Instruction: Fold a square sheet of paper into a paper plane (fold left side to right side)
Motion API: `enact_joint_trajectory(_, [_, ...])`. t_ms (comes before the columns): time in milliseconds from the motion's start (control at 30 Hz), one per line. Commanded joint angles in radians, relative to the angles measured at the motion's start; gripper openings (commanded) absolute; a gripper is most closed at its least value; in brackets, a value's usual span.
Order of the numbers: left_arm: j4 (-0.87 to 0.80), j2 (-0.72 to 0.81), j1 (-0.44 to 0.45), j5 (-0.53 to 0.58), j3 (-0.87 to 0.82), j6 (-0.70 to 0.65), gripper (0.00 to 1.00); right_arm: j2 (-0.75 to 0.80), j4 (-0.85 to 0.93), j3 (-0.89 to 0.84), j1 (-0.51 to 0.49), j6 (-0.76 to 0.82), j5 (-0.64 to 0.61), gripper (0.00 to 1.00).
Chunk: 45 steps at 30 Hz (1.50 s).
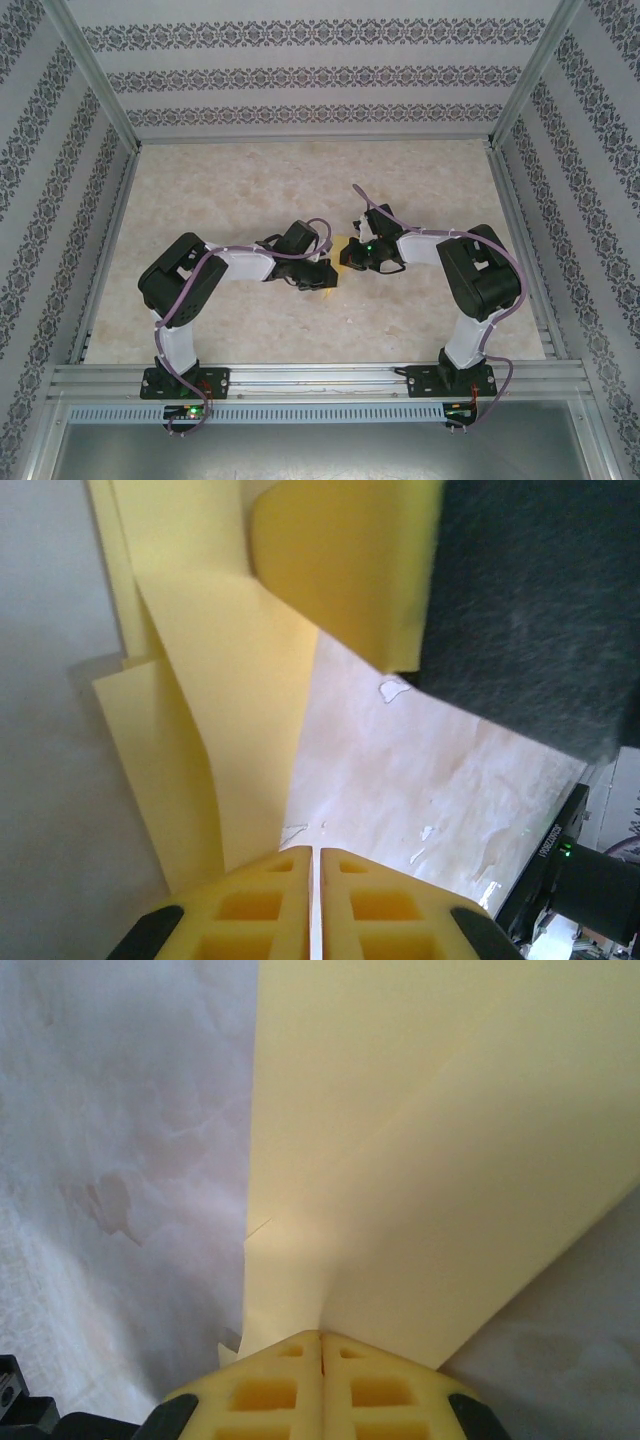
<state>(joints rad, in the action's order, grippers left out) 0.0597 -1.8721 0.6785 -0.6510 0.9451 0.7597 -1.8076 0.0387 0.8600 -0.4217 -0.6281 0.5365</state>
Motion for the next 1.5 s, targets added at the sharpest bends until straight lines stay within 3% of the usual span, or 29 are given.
enact_joint_trajectory(0, [0.04,0.017,-0.014,-0.008,-0.031,0.028,0.13,-0.087,0.16,-0.046,-0.015,0.024,-0.144,0.0])
enact_joint_trajectory(367, [-0.038,0.178,-0.071,0.037,-0.044,-0.001,0.29,-0.094,0.16,-0.042,-0.017,0.027,-0.139,0.0])
enact_joint_trajectory(1033, [0.103,0.002,-0.087,-0.08,-0.016,0.047,0.32,-0.092,0.173,-0.033,-0.017,0.028,-0.138,0.0])
enact_joint_trajectory(1467, [0.152,-0.066,-0.068,-0.111,0.008,0.072,0.26,-0.094,0.178,-0.032,-0.019,0.027,-0.139,0.0])
